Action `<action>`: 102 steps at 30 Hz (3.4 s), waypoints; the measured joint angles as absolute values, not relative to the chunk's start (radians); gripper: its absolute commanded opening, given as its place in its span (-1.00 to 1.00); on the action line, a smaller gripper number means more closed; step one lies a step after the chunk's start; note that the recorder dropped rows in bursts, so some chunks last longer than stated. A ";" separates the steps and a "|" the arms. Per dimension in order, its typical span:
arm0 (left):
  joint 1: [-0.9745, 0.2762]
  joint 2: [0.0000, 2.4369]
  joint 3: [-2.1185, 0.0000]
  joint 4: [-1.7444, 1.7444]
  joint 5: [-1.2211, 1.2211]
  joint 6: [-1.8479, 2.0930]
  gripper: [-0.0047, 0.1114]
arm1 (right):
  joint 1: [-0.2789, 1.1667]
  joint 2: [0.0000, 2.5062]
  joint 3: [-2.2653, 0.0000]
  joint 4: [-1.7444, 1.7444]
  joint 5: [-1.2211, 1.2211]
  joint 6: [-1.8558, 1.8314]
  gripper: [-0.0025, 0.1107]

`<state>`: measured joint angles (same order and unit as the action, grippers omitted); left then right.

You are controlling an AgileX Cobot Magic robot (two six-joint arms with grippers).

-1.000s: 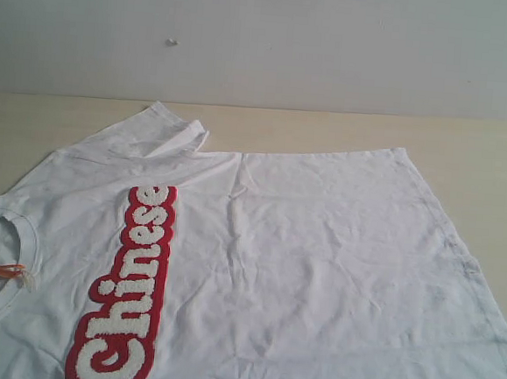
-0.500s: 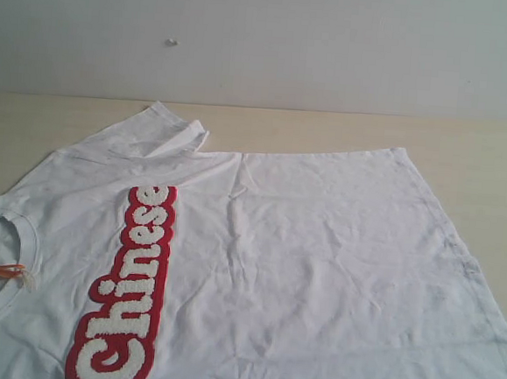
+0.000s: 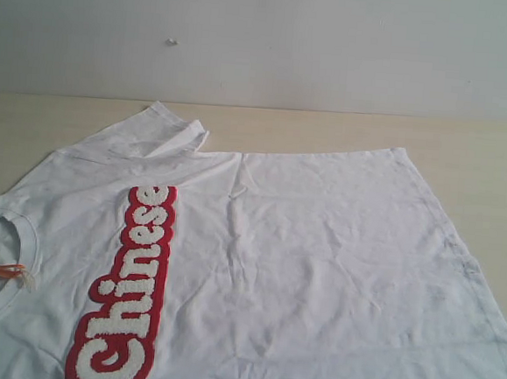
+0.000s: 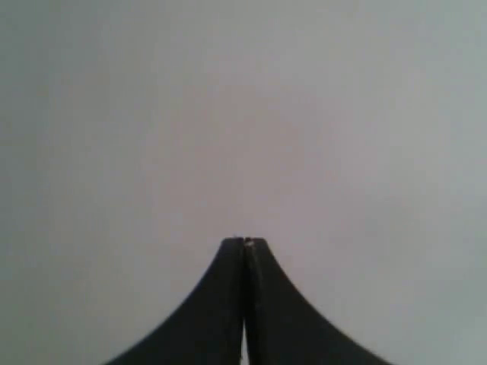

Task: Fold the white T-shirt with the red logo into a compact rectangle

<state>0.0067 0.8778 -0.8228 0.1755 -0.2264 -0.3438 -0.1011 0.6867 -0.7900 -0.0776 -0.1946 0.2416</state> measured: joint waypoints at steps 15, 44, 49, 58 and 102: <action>0.007 1.509 -0.954 0.181 0.218 -0.100 -0.92 | -0.101 1.314 -1.067 -0.116 0.435 0.055 -0.96; 0.005 1.859 -1.121 -0.115 0.933 1.361 0.89 | -0.101 1.752 -1.291 0.000 0.823 -0.521 -0.40; 0.005 1.865 -1.119 -0.109 0.830 1.398 0.89 | -0.101 1.752 -1.291 0.000 0.816 -0.521 -0.40; 0.005 1.865 -1.119 -0.174 0.771 1.423 0.89 | -0.101 1.752 -1.291 0.000 0.810 -0.521 -0.40; 0.055 1.975 -1.176 -0.060 0.947 1.562 0.89 | -0.101 1.761 -1.291 0.151 0.821 -0.982 0.05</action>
